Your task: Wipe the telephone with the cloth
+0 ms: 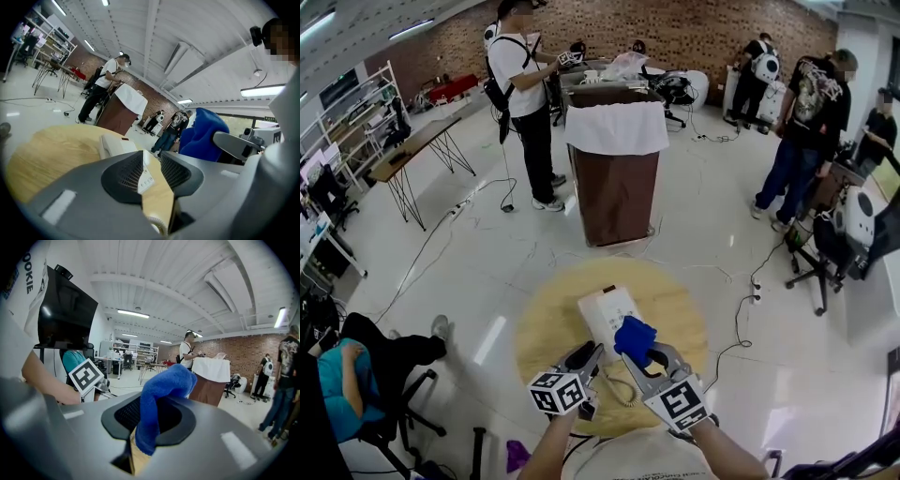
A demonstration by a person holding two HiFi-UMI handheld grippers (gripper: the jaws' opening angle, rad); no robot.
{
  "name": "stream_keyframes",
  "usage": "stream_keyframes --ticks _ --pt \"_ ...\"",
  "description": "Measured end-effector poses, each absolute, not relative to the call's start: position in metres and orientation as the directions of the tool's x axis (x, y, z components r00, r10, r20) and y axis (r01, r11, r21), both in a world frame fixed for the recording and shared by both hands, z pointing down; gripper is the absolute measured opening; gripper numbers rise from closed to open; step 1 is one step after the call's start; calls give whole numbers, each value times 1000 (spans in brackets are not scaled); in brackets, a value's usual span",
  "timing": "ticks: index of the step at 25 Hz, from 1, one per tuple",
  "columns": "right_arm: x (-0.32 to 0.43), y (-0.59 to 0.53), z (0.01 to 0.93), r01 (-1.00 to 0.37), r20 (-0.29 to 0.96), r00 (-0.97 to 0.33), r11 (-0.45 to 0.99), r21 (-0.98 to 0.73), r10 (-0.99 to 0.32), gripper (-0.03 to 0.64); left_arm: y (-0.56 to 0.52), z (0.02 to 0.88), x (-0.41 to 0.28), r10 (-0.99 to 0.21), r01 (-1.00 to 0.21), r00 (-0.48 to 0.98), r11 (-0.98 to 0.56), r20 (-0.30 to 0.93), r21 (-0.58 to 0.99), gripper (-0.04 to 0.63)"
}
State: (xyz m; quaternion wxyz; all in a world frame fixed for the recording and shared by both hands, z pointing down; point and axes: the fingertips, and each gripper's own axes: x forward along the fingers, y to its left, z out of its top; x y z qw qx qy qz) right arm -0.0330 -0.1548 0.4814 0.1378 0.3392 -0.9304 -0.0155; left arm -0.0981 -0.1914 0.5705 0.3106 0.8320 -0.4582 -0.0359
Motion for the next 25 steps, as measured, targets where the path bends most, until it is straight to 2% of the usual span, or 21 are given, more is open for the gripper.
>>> stream_keyframes --ticks 3,9,12,19,25 --pt "-28 -161 485 -642 256 -717 757 121 -649 71 -205 589 -99 -756 -696 612 -375 233 612 140" --pt "-25 -167 494 -658 284 -696 744 113 -659 71 -231 625 -116 -735 -641 632 -318 245 698 144" --pt "-23 -169 498 -664 299 -687 740 112 -662 71 -240 641 -119 -713 -596 660 -303 238 743 186" --pt "-15 -174 509 -683 330 -663 723 99 -672 71 -252 665 -113 -647 -486 731 -270 217 831 186" --pt "-11 -177 517 -695 353 -649 714 86 -674 71 -257 657 -111 -579 -394 800 -313 156 864 150"
